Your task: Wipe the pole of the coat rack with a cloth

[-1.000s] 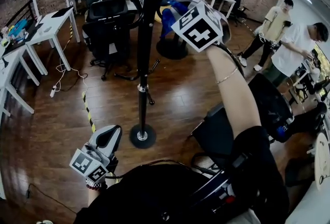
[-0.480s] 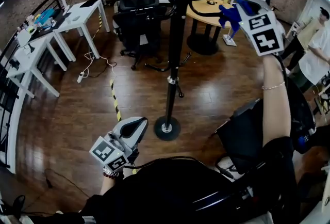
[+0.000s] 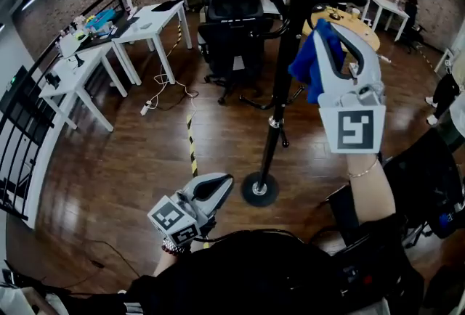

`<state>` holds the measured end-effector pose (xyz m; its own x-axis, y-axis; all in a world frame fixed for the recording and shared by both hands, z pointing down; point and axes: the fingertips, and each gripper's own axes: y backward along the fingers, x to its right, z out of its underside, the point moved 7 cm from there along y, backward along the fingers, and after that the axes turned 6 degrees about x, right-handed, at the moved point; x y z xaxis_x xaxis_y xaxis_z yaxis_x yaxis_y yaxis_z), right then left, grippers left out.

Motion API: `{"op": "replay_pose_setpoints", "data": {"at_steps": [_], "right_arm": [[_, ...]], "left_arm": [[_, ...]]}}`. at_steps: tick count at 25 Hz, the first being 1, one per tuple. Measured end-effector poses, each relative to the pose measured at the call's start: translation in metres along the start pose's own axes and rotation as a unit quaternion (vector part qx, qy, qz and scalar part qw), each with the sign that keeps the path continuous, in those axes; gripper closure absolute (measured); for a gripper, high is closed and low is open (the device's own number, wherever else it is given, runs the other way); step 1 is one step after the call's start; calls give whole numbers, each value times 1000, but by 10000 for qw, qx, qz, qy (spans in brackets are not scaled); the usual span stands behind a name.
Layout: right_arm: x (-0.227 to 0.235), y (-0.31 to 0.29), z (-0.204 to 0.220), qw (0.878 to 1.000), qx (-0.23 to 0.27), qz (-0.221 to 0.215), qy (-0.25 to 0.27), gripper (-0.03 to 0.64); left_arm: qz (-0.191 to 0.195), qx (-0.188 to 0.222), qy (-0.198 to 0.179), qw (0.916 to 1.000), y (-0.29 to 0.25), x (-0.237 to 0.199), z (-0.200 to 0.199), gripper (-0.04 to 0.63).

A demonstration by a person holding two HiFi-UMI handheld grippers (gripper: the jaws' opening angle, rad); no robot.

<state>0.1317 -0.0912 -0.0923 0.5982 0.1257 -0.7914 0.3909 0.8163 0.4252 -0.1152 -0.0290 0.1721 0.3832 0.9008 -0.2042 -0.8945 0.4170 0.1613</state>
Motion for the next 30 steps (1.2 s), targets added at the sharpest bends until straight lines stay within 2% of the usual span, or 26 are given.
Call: {"op": "replay_pose_setpoints", "data": {"at_steps": [4,7,10,12,15,17,19,21,24,26,28,29,30], "right_arm": [[-30,-45,-10,9998,91,126,92,554],[-33,-71,6,9993,42,196,303,554],[-34,-81,25,9998,-183,32,123,554],[-36,-87,30,9991,-331,-255,-28,554],[-40,-94,33,9926,-622,-795,-670,555],[-38,-94,33,9793,-771,-1130,-1493,555],[-33,-93,34,9523,-709,-1442,-2596,555],[-29,-92,35,9145,-484,-1762,-3610,554],[-25,-92,35,8468,-142,-2015,-4921,555],[-23,-89,33,7936,239,-2086,-5711,555],[-26,-84,23,7403,859,-2381,-6228,555],[-30,-81,15,7228,1143,-2578,-6309,555],[-35,-78,8,7137,1351,-2760,-6294,555]], "left_arm": [[-121,22,-22,9999,20,-1,0,589],[-317,67,60,9995,27,-2,1,589],[-502,153,105,9986,33,-8,2,589],[-632,183,143,9977,39,-13,4,589],[-755,132,143,9970,45,-17,2,589],[-714,149,71,9973,43,-15,-4,589],[-645,175,-48,9978,38,-12,-7,588],[-638,178,-134,9977,32,-8,-6,589],[-678,199,-38,9975,30,-4,-3,588],[-736,182,54,9971,34,-5,0,588],[-797,122,119,9967,39,-6,5,589],[-798,97,141,9967,40,-7,7,589],[-762,88,154,9969,40,-7,8,589]]}}
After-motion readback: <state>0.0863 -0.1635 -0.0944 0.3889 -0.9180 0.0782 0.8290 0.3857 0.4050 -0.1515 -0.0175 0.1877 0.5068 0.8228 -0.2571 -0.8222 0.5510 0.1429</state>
